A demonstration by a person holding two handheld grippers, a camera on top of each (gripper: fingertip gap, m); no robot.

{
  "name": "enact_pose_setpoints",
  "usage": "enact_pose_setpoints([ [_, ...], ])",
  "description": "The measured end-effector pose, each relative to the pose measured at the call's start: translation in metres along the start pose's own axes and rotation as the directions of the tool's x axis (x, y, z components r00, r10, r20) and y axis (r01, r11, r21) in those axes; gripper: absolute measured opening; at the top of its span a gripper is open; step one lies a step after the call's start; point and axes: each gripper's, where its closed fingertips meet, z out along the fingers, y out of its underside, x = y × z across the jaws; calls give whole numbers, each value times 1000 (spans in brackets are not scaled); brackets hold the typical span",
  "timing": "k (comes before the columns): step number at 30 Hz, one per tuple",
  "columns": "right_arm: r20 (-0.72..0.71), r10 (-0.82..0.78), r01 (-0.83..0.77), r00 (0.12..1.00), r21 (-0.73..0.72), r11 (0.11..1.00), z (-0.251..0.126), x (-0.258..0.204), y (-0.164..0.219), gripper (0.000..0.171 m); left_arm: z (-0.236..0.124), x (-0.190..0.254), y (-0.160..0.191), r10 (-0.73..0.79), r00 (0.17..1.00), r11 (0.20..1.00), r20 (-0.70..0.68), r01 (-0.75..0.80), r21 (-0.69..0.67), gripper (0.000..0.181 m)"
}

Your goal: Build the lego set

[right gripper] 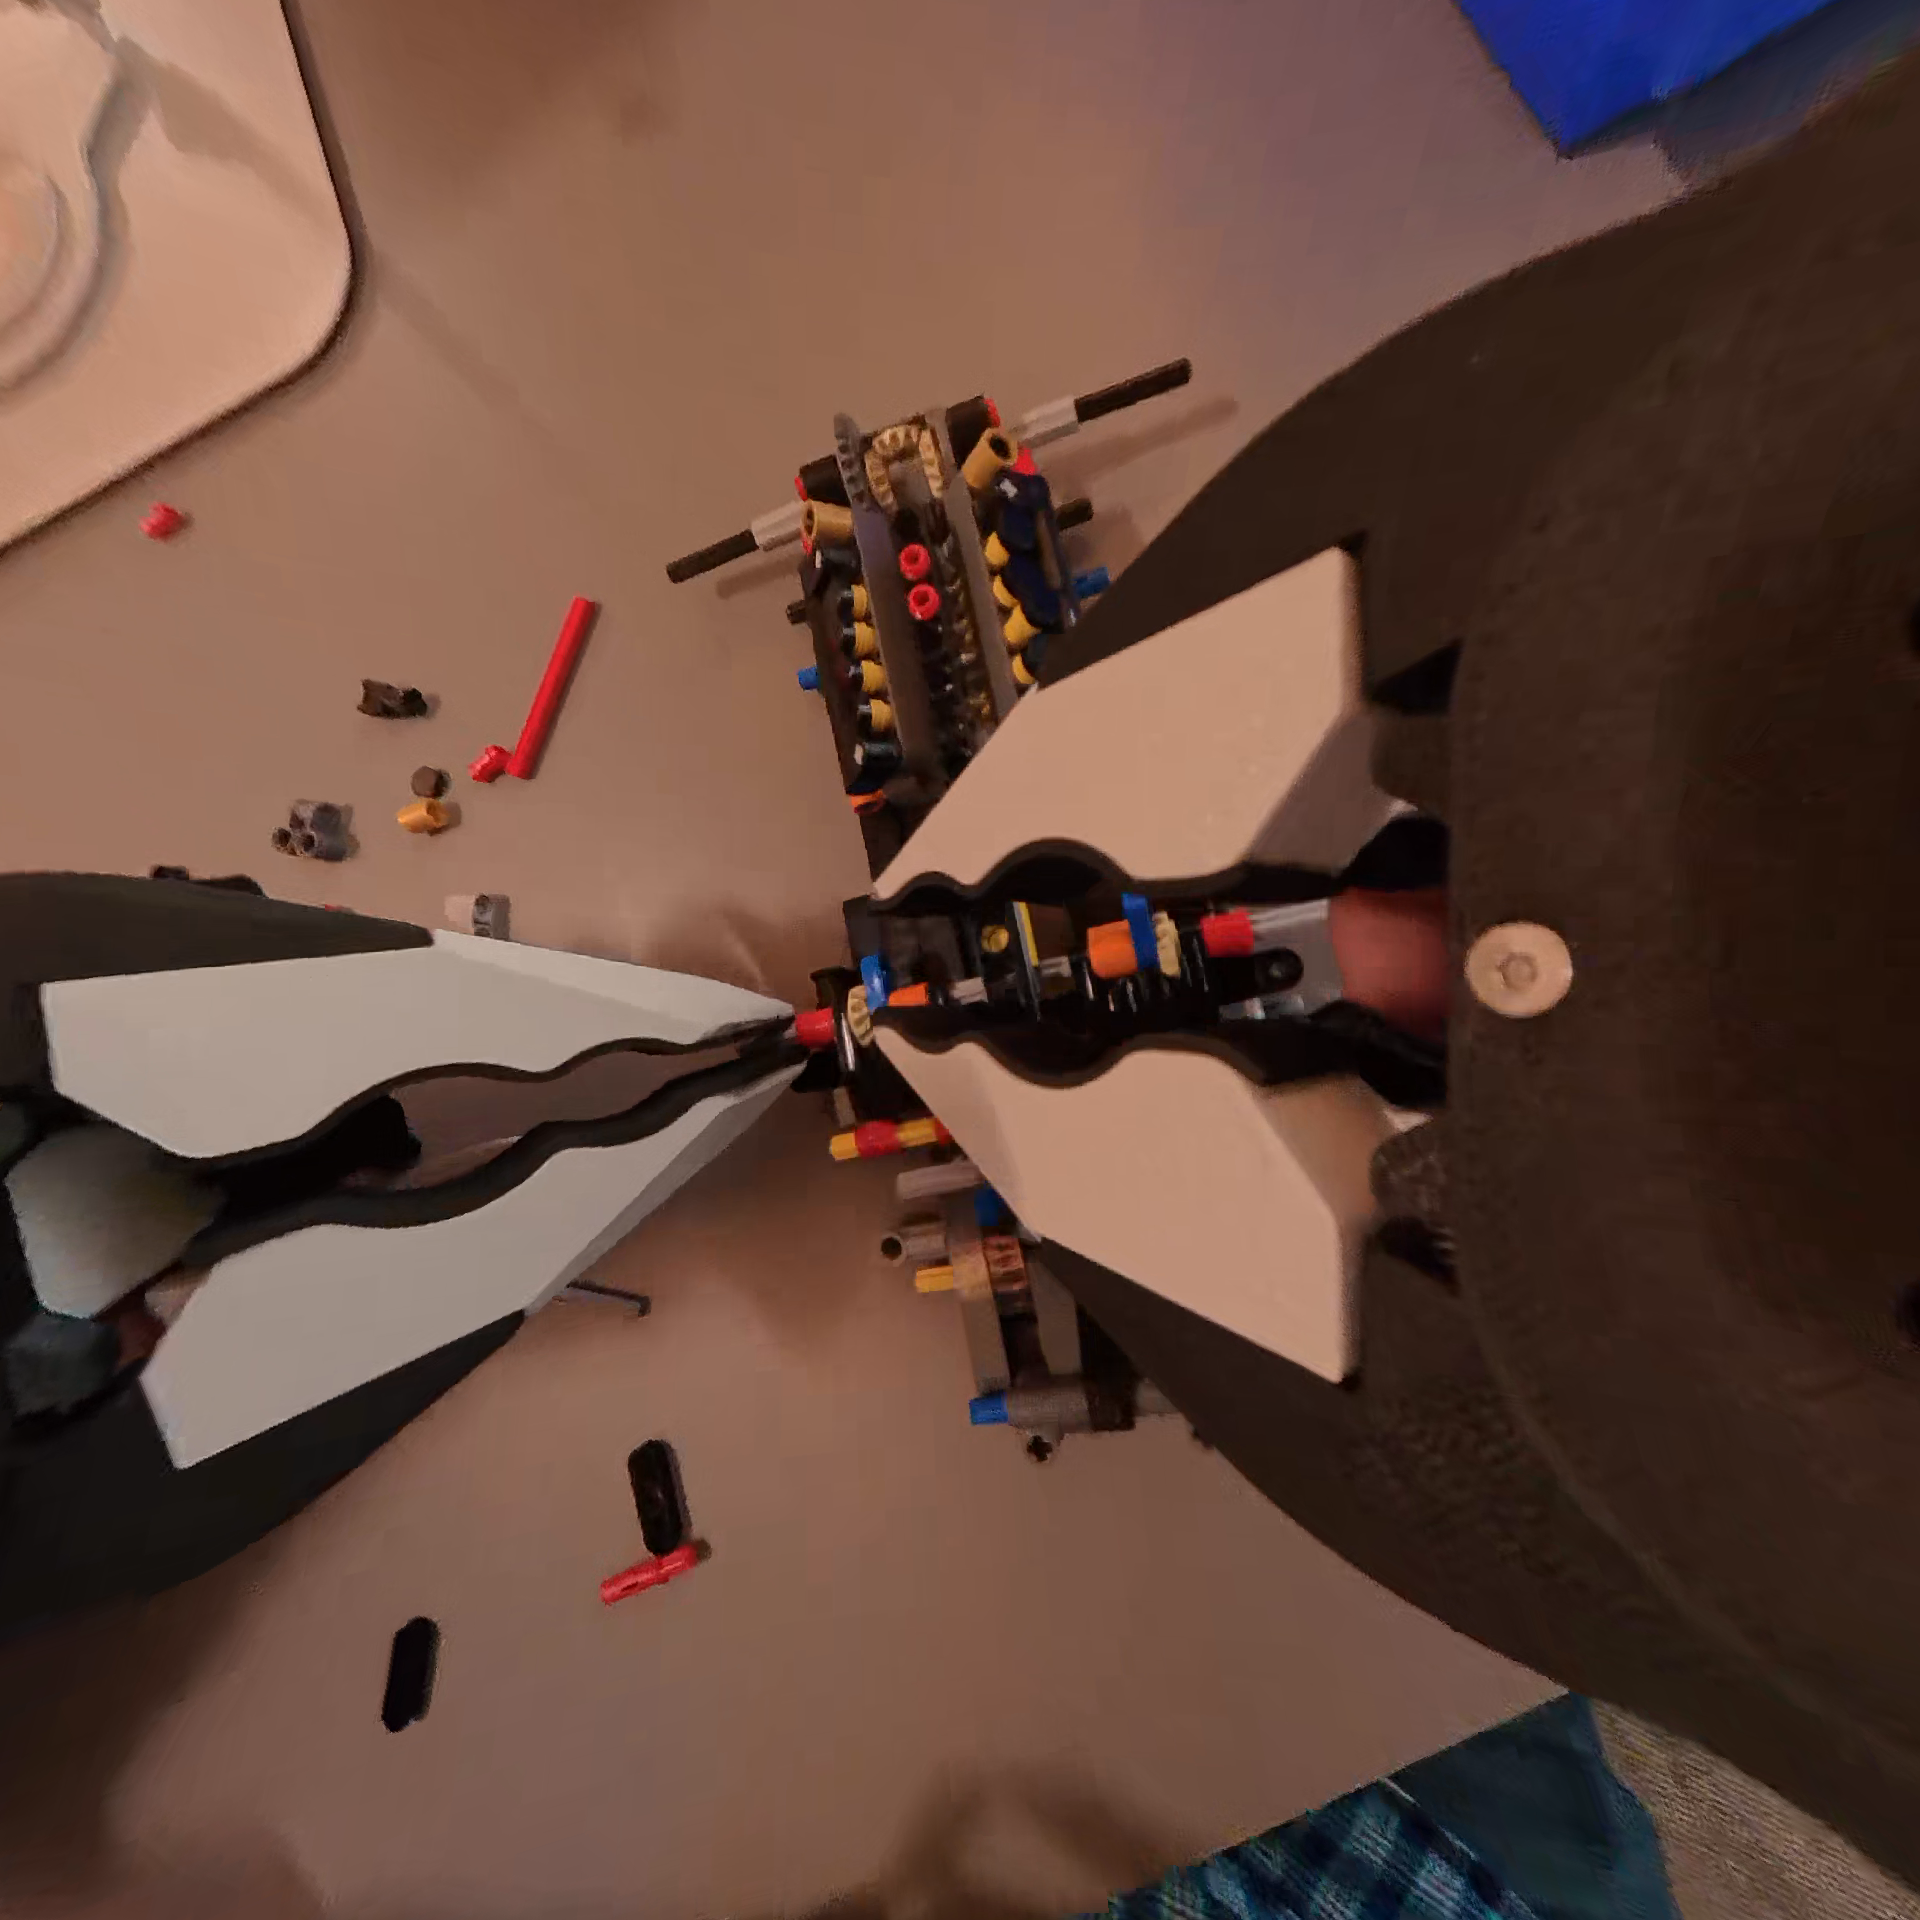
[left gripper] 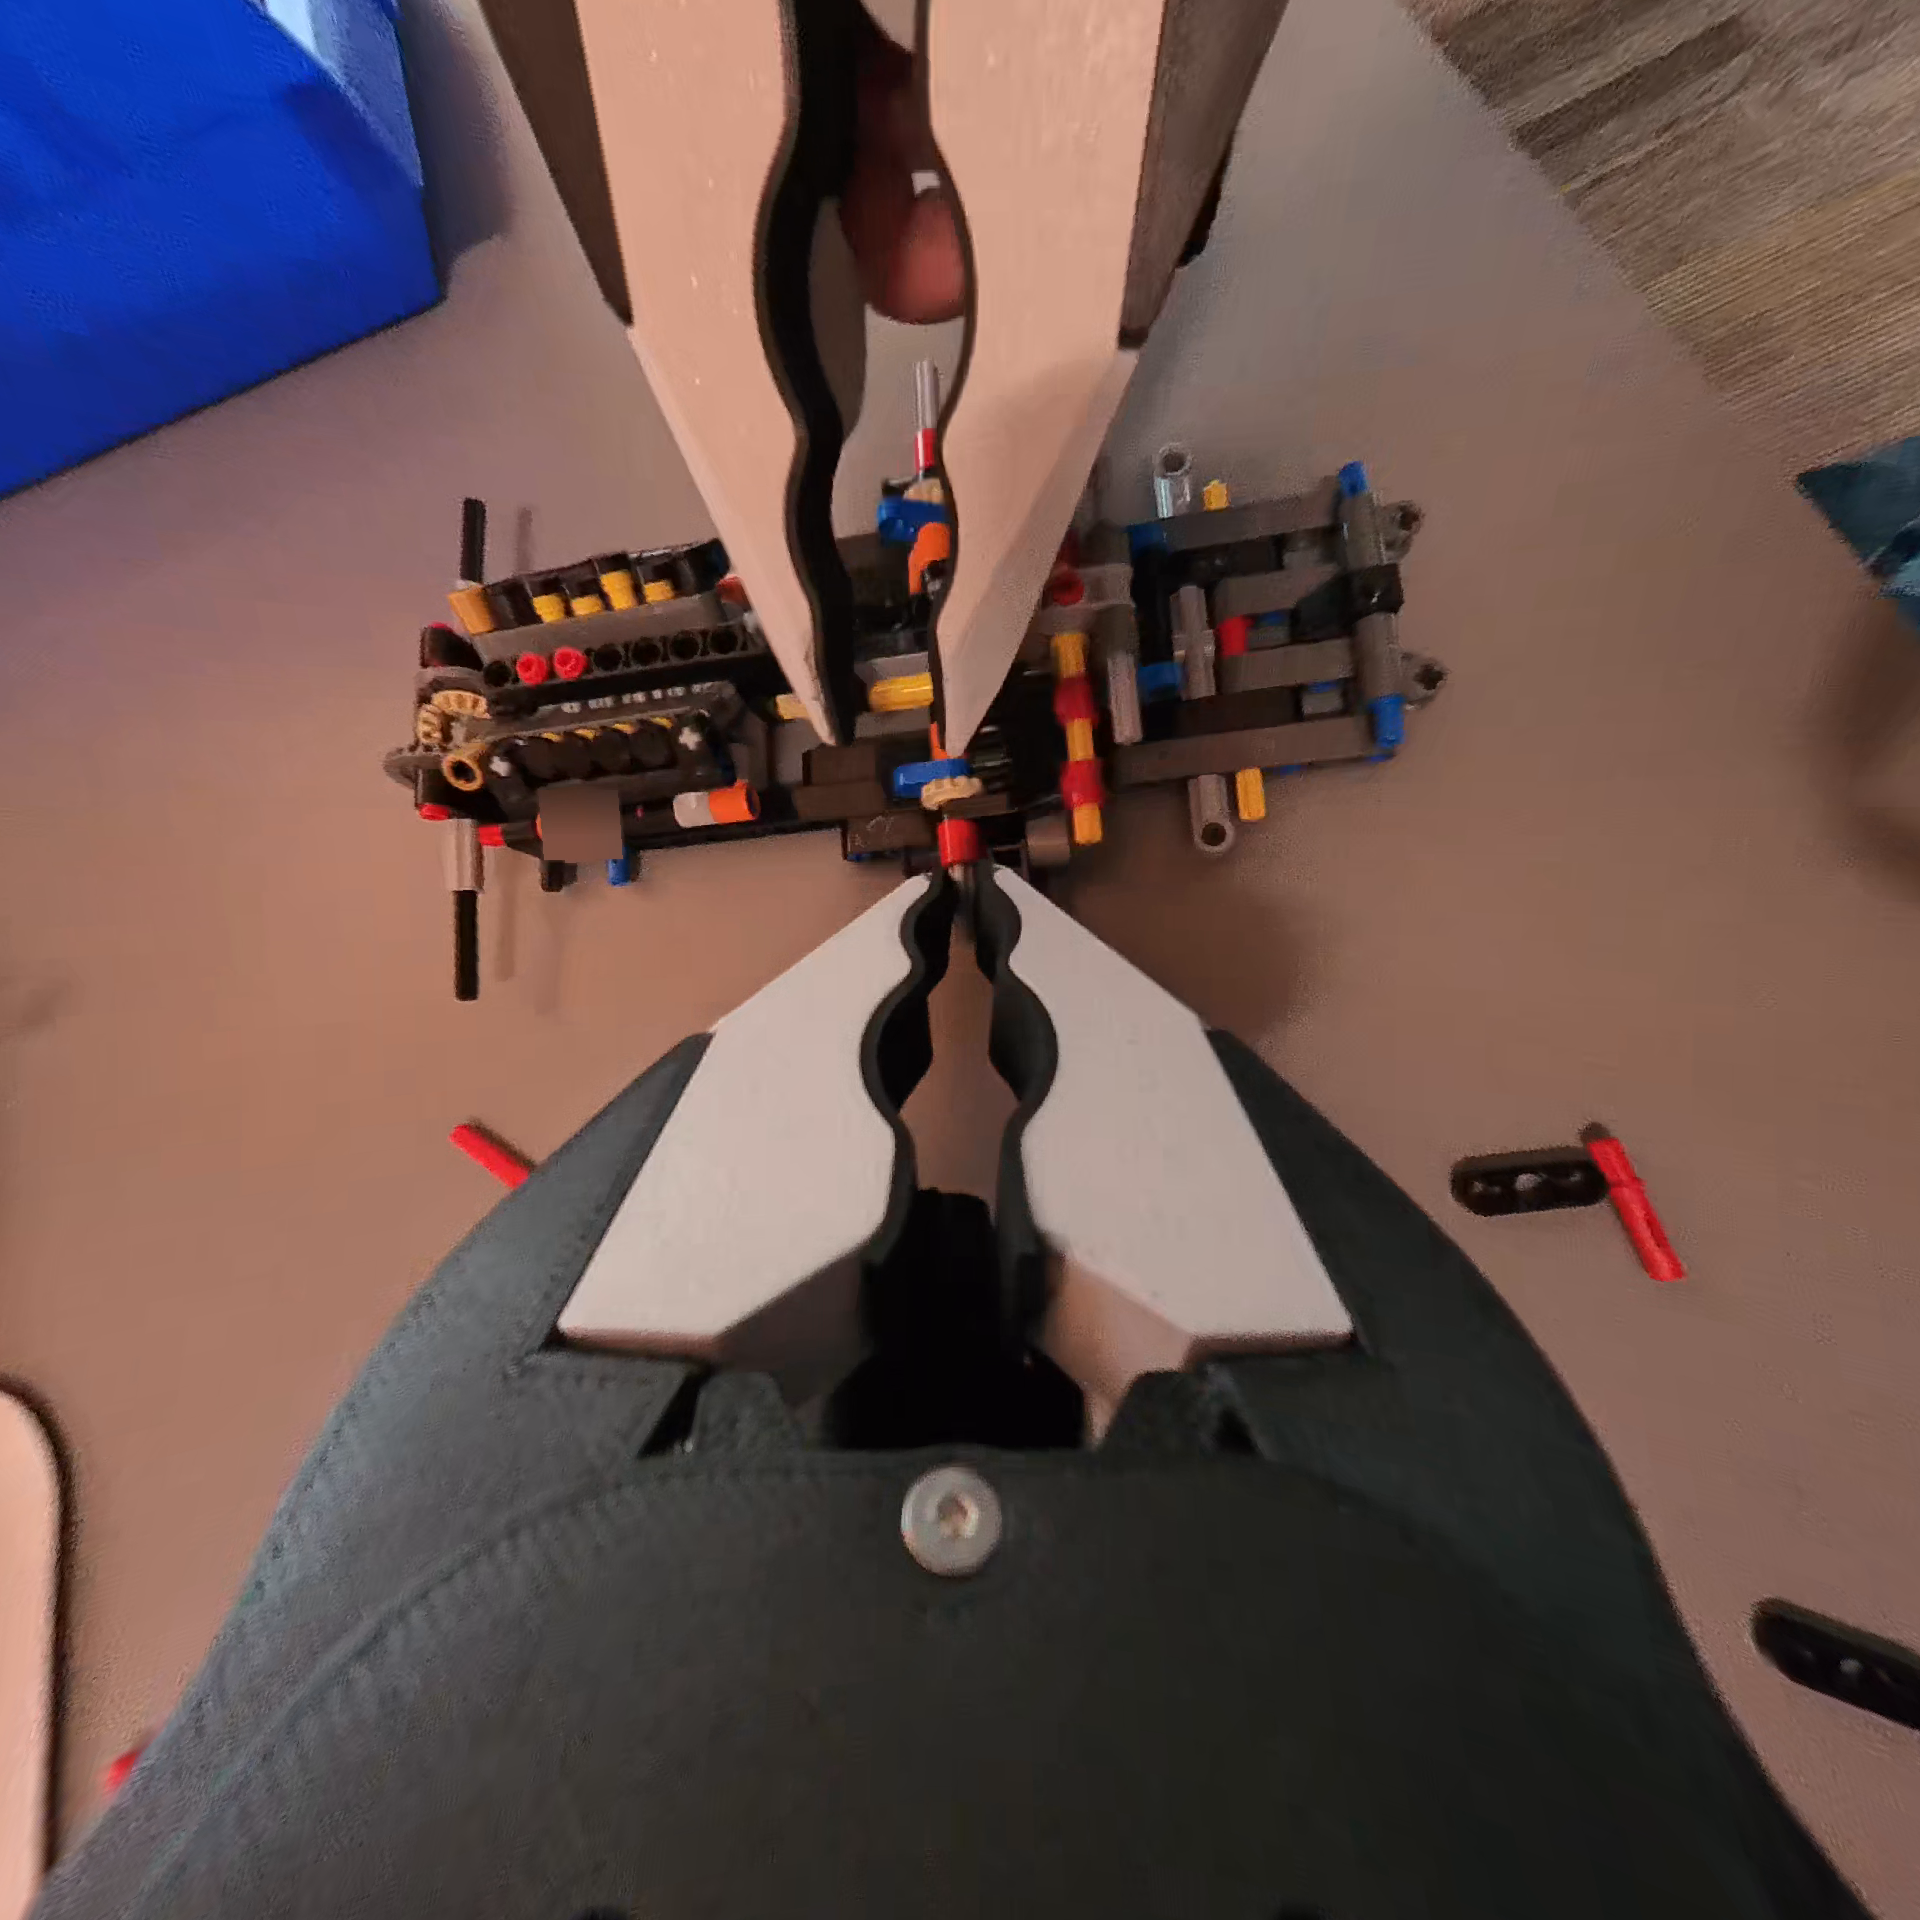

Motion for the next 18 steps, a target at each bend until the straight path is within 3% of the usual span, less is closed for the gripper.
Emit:
enact_pose_setpoints([
  [5,48,-76,78,996,-40,996,3,-3,-1,10,0,1,0,-144,979,989,-141,147,7,3],
  [9,120,-21,27,993,-52,998,5,-4,-2,11,0,2,0,-217,948,975,-233,224,2,3],
  [18,308,150,-108,940,-147,983,6,-9,1,10,0,5,-1,-195,958,979,-209,204,23,3],
])
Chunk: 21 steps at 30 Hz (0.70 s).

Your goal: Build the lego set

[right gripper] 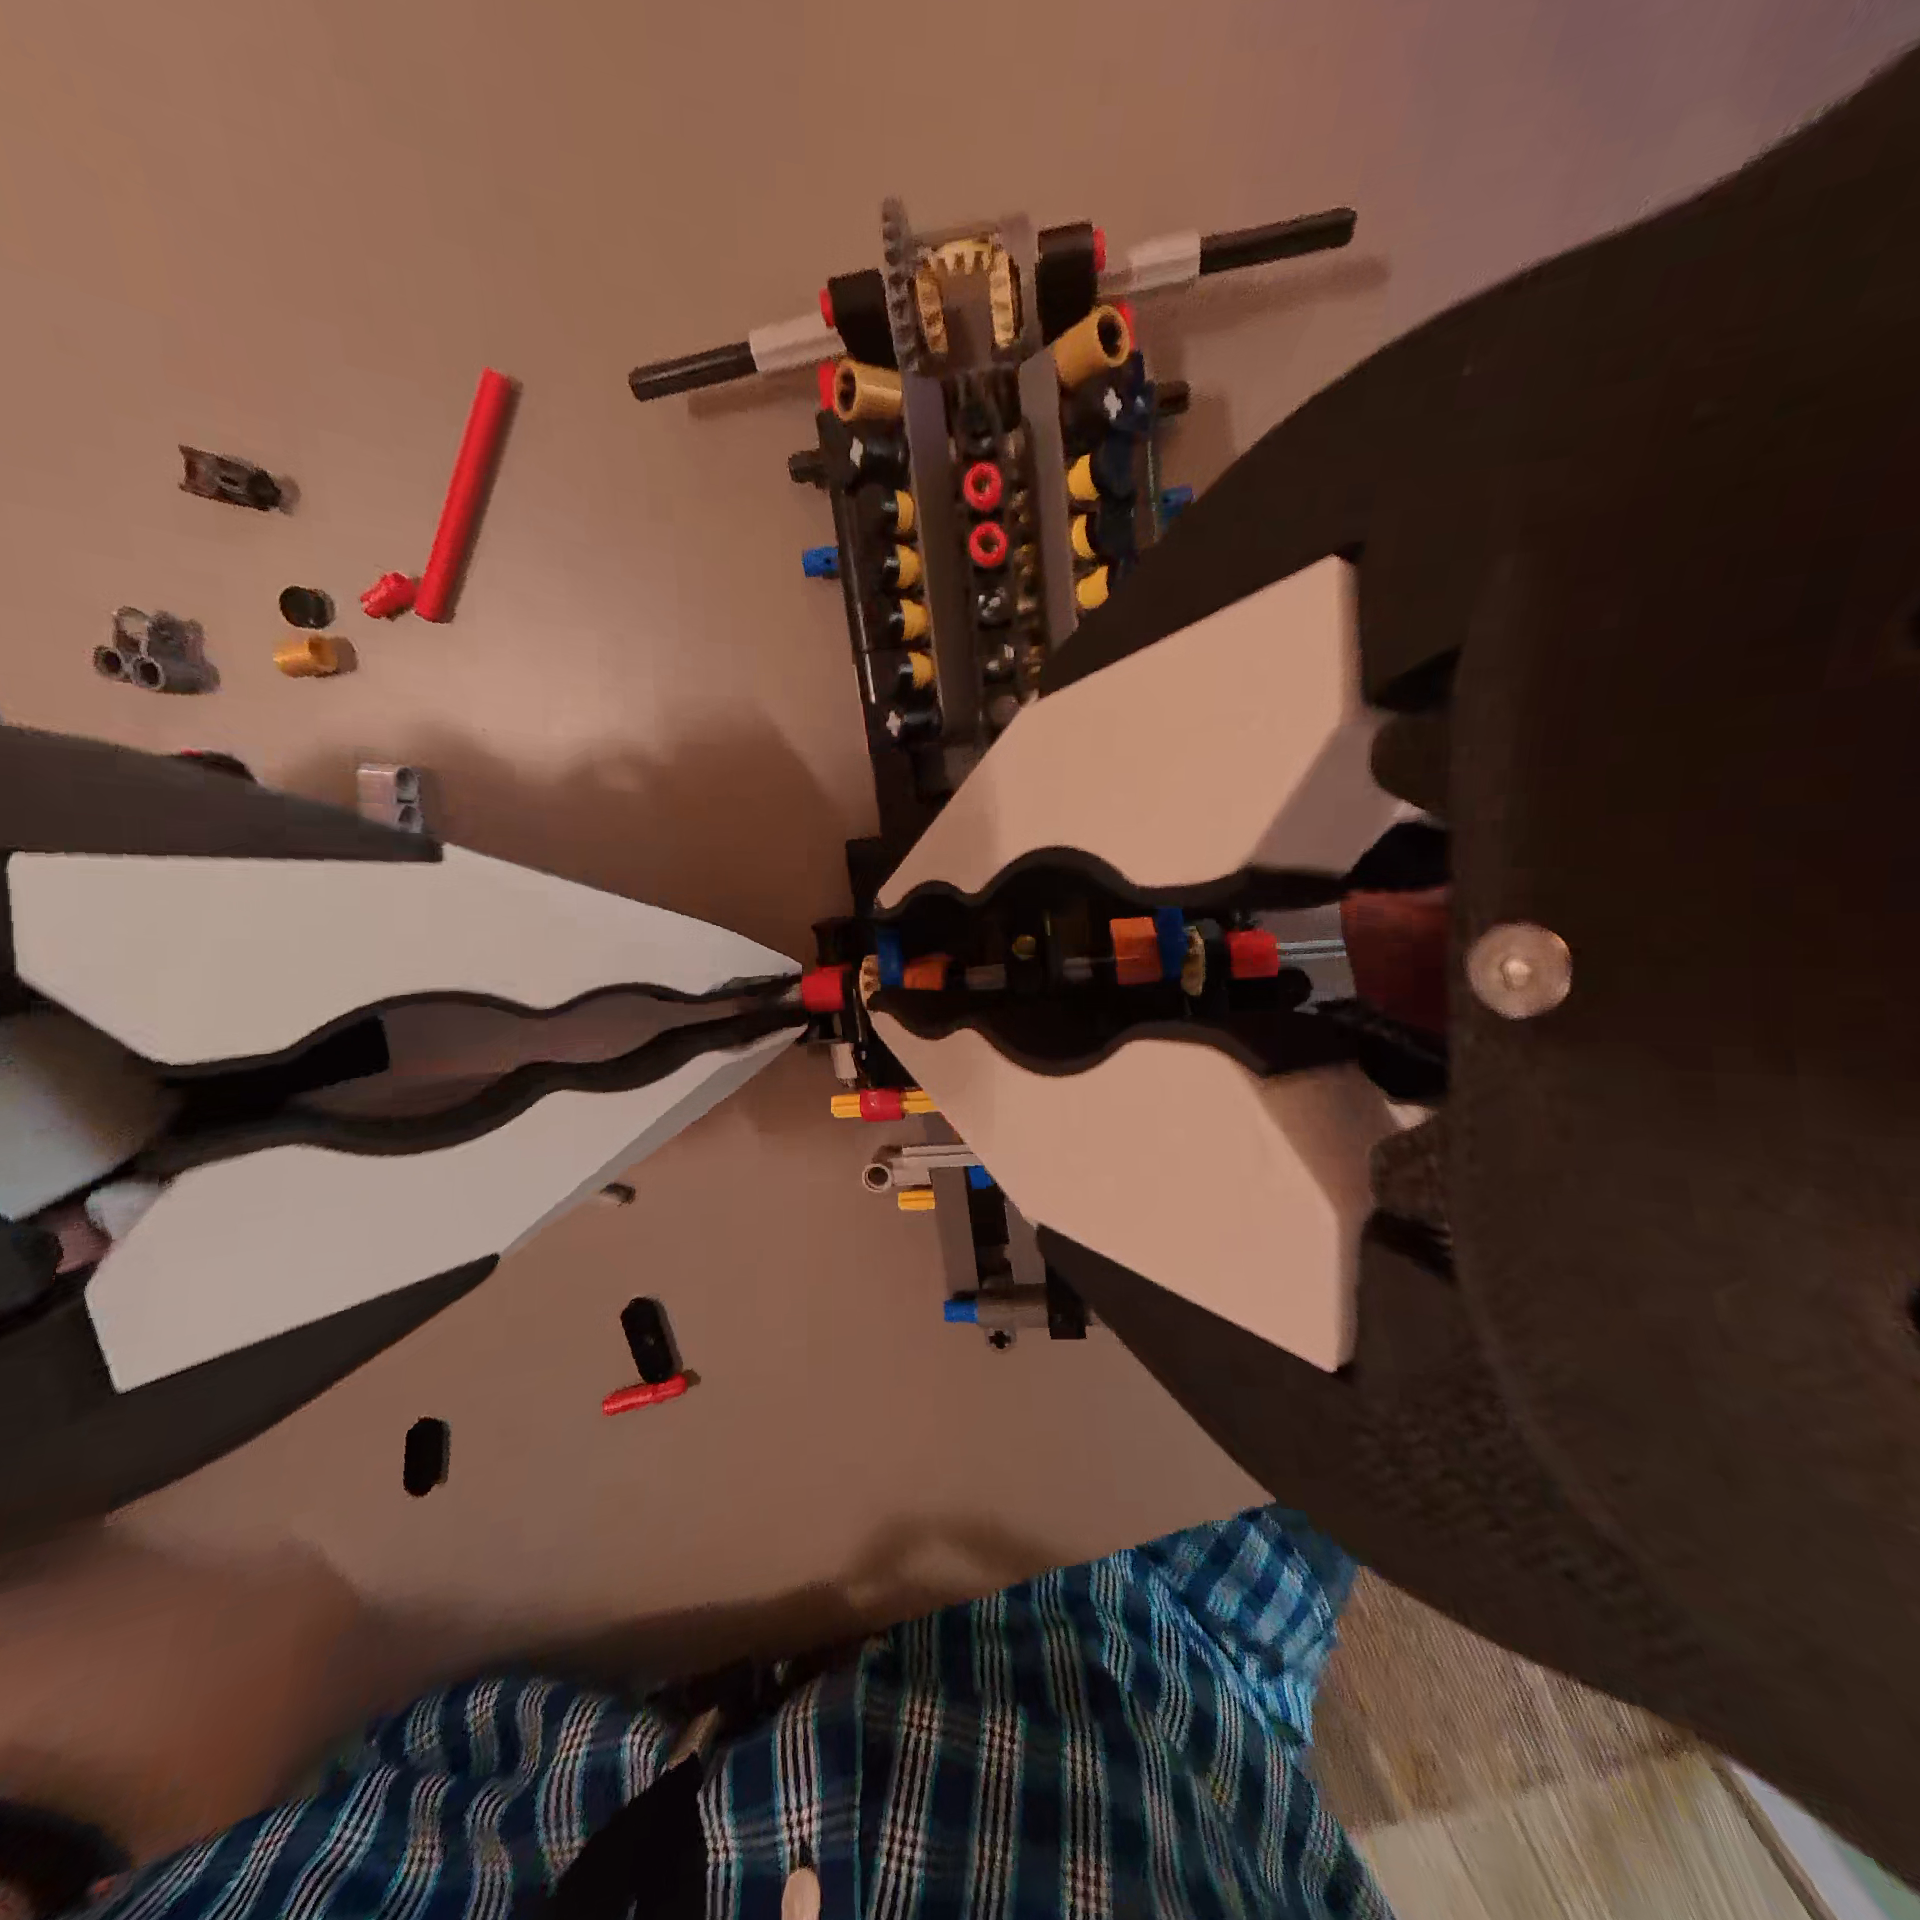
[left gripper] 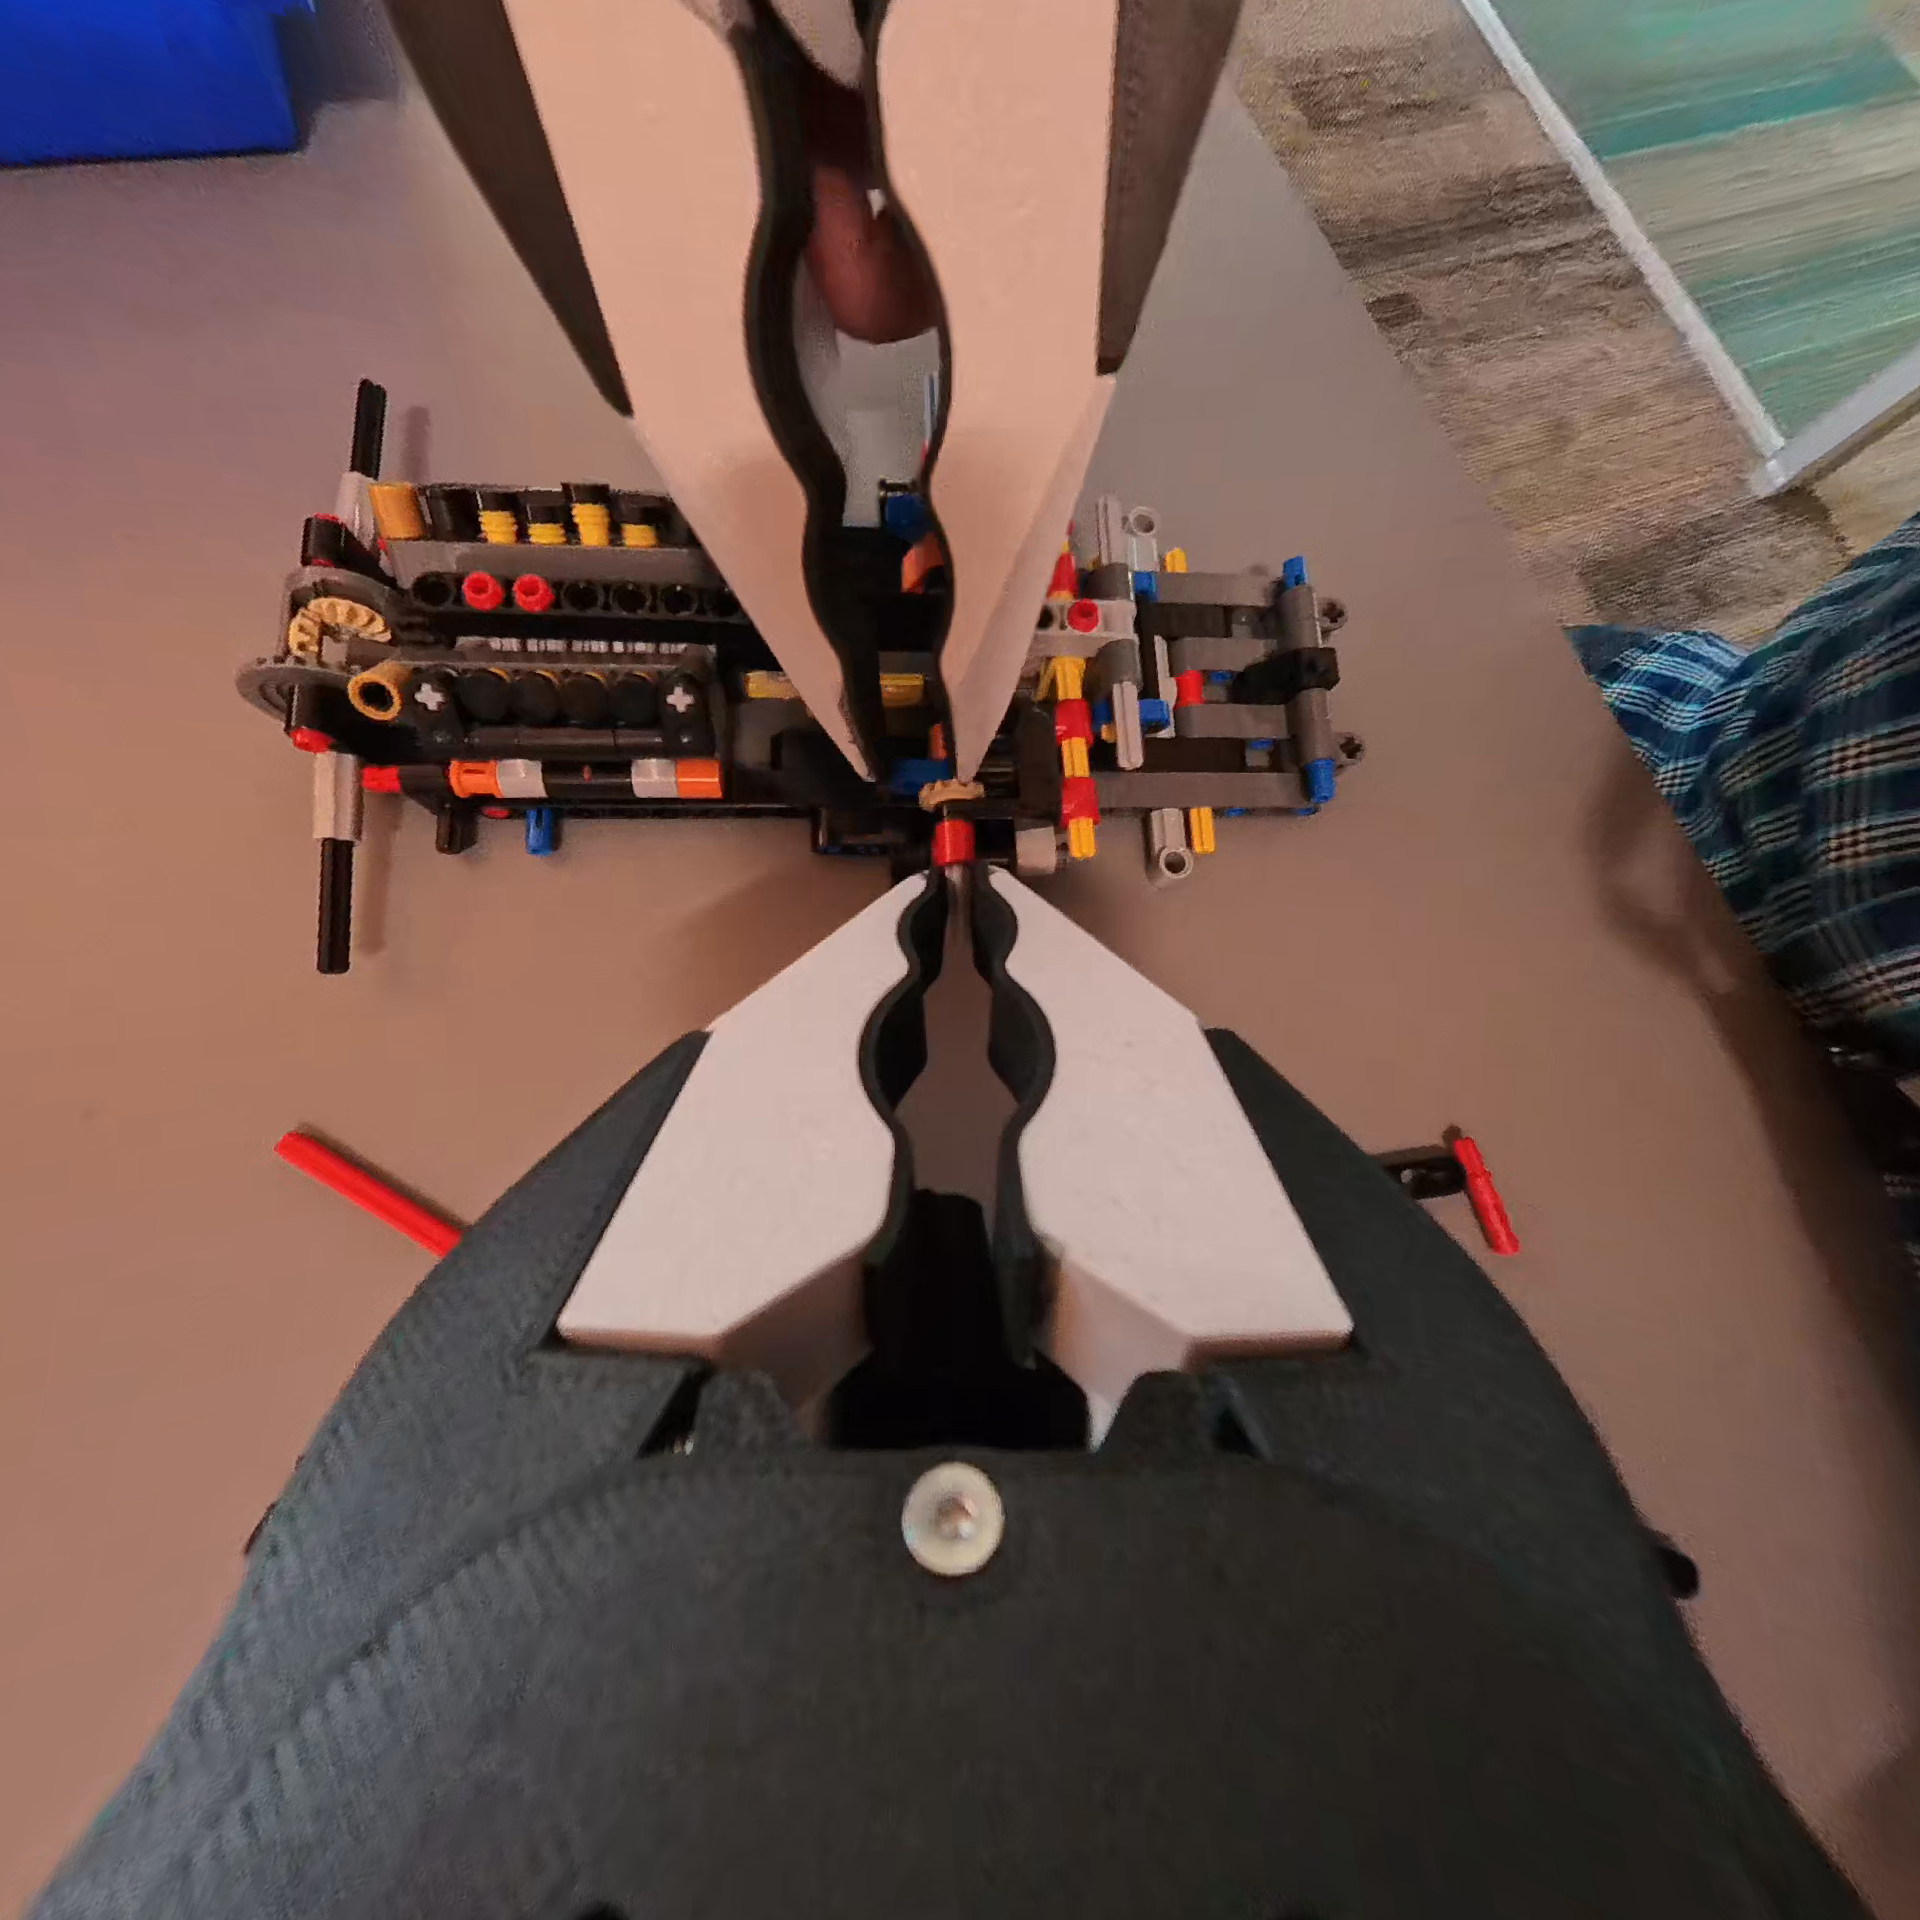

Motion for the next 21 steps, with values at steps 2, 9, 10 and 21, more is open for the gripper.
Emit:
enact_pose_setpoints([
  [2,12,4,-4,1000,-10,1000,0,0,0,10,-1,0,0,14,1000,1000,25,-14,1,4],
  [9,-53,-31,32,998,12,999,-1,1,-1,12,-2,3,-7,124,973,991,193,-131,25,36],
  [10,-78,-50,52,996,17,999,-2,2,-1,13,0,3,-8,136,967,989,214,-146,32,37],
  [21,-192,-181,176,965,-40,984,1,-13,2,22,5,8,-11,132,967,987,216,-149,65,29],
])
